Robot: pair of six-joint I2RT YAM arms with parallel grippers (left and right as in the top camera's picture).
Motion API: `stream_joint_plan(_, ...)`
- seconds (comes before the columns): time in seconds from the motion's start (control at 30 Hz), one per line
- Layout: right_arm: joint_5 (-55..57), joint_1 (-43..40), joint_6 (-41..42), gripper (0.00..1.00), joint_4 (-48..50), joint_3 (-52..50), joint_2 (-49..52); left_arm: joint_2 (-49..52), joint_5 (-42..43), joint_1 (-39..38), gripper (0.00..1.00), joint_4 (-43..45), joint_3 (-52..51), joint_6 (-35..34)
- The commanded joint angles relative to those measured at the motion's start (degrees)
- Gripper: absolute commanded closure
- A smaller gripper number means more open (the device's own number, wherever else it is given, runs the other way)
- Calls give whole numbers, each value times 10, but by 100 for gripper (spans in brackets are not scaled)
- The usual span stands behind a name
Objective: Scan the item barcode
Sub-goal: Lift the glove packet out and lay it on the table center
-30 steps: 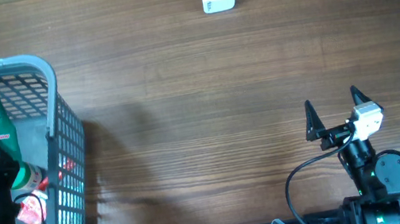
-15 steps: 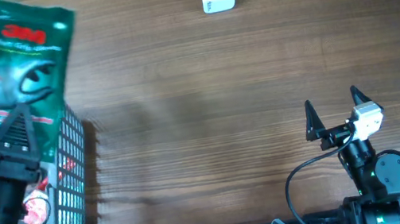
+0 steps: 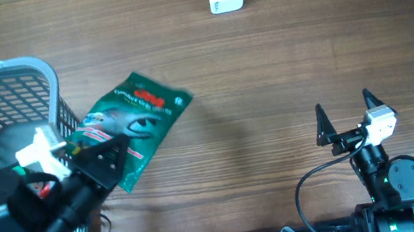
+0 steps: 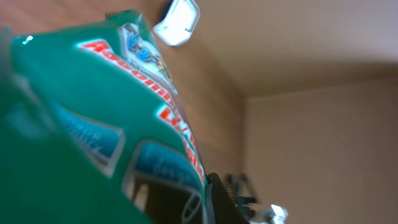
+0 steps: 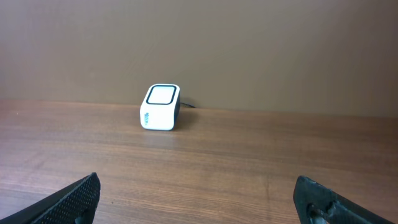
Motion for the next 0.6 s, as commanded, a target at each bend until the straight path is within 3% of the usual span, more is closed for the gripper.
stream_joint_plan(0.0, 9, -4, 9, 0, 2, -1, -2, -2, -227, -120, 96, -5, -5, -37)
stream_joint_plan(0.07, 9, -4, 9, 0, 2, -1, -2, 13, -316, -209, 96, -4, -25, -86)
stream_joint_plan(0.17, 9, -4, 9, 0, 2, 0, -2, 55, -372, -299, 96, 15, -46, -118)
stream_joint_plan(0.33, 9, -4, 9, 0, 2, -1, -2, 216, -532, -470, 96, 101, -57, -168)
stream_joint_plan(0.57, 9, -4, 9, 0, 2, -1, -2, 386, -655, -577, 96, 179, -57, -282)
